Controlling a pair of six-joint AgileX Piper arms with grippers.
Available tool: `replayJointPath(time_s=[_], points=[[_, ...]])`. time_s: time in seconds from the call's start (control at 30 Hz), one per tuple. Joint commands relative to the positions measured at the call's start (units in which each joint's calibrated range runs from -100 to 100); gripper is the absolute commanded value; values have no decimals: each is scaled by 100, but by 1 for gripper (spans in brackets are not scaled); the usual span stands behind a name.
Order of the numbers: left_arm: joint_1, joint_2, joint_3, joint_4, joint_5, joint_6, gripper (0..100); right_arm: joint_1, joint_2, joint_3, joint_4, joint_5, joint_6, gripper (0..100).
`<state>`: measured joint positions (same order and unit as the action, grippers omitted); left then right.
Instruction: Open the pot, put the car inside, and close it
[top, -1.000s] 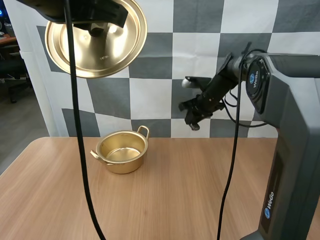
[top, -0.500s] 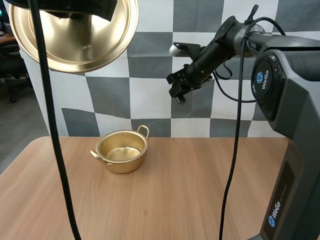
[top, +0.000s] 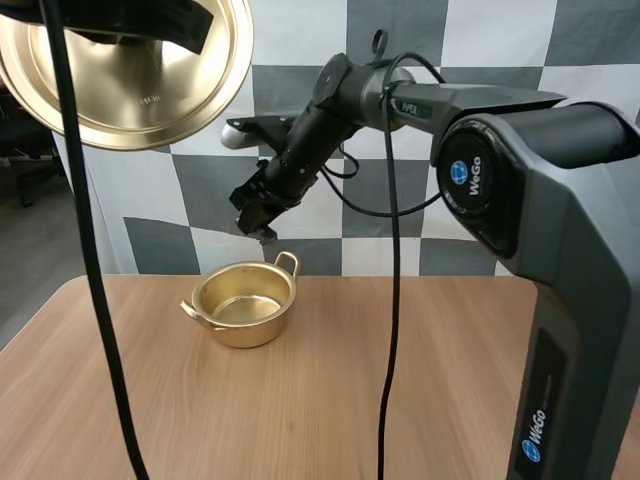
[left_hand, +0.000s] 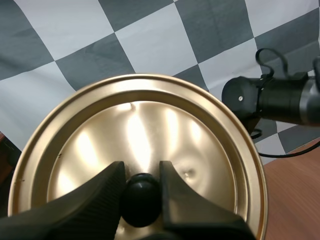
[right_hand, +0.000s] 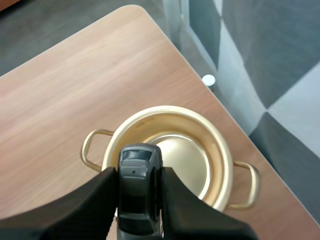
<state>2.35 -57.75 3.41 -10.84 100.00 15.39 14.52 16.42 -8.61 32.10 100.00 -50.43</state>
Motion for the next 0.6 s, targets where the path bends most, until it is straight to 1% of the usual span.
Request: replayJointPath(time_s=[0.0,0.17,0.4,0.57], points=[[0,-7,7,-1,0,2,0,25,112,0,113,0,8,0],[0,-29,7,-1,0,2,0,25,287,0,240,0,8,0],[0,-29,7,-1,0,2,0,29,582,0,696,0,-17,0],[82,-28,7,-1,0,2,0,43,882,0,842,0,-103,0]])
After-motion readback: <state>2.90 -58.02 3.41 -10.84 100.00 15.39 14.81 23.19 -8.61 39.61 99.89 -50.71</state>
